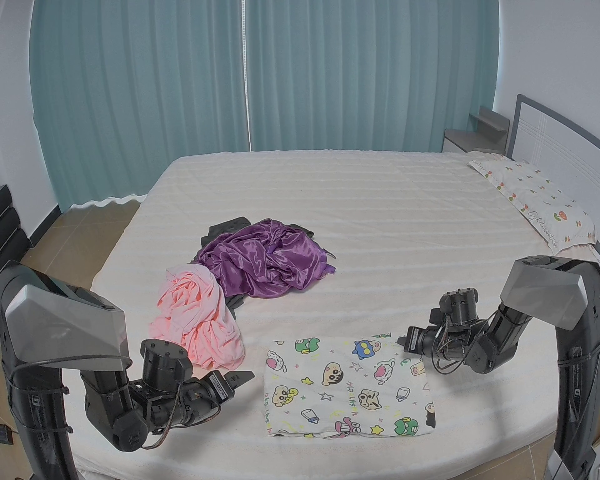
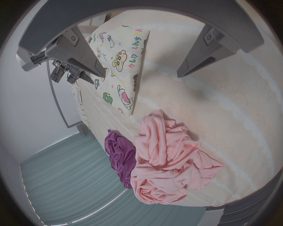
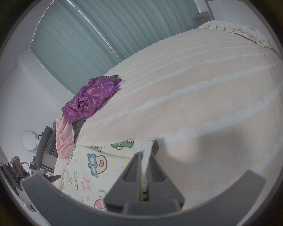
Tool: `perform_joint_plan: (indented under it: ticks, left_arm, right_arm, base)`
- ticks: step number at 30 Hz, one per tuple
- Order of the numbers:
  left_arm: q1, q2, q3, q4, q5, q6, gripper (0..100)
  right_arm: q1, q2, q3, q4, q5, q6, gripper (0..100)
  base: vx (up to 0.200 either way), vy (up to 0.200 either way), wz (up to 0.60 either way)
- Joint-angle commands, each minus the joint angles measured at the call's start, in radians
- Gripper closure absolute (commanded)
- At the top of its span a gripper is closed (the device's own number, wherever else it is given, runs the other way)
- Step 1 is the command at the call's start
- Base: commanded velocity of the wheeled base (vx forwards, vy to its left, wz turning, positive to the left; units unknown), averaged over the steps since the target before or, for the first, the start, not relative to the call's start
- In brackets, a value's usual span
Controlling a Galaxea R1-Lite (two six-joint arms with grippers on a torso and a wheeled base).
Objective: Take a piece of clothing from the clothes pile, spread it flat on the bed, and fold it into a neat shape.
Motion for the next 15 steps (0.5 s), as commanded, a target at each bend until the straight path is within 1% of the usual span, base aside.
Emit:
perform_joint_plan:
  ticks: [1, 4, 13, 14, 15]
  left_arm:
    - [-0.001, 0.002, 0.001, 0.0, 0.0, 0.0, 0]
    - [-0.001, 0.002, 0.001, 0.0, 0.003, 0.0, 0]
    - [-0.001, 0.002, 0.001, 0.0, 0.004, 0.0, 0]
    - [-0.001, 0.002, 0.001, 0.0, 0.004, 0.0, 0]
    - [-0.001, 0.002, 0.001, 0.0, 0.004, 0.0, 0]
  right_arm:
    - [-0.01, 0.002, -0.001, -0.01, -0.018, 0.004, 100]
    - [-0.015, 0.002, 0.005, -0.046, -0.019, 0.012, 100]
    - [-0.024, 0.005, 0.005, -0.047, -0.019, 0.02, 100]
    - [-0.024, 0.005, 0.005, -0.047, -0.019, 0.02, 0]
    - [-0.024, 0.003, 0.003, -0.046, -0.019, 0.02, 0]
  base:
    - [0.0, 0.0, 0.0]
    - [0.0, 0.0, 0.0]
    - [0.0, 0.0, 0.0]
    - [0.0, 0.0, 0.0]
    - [0.0, 0.0, 0.0]
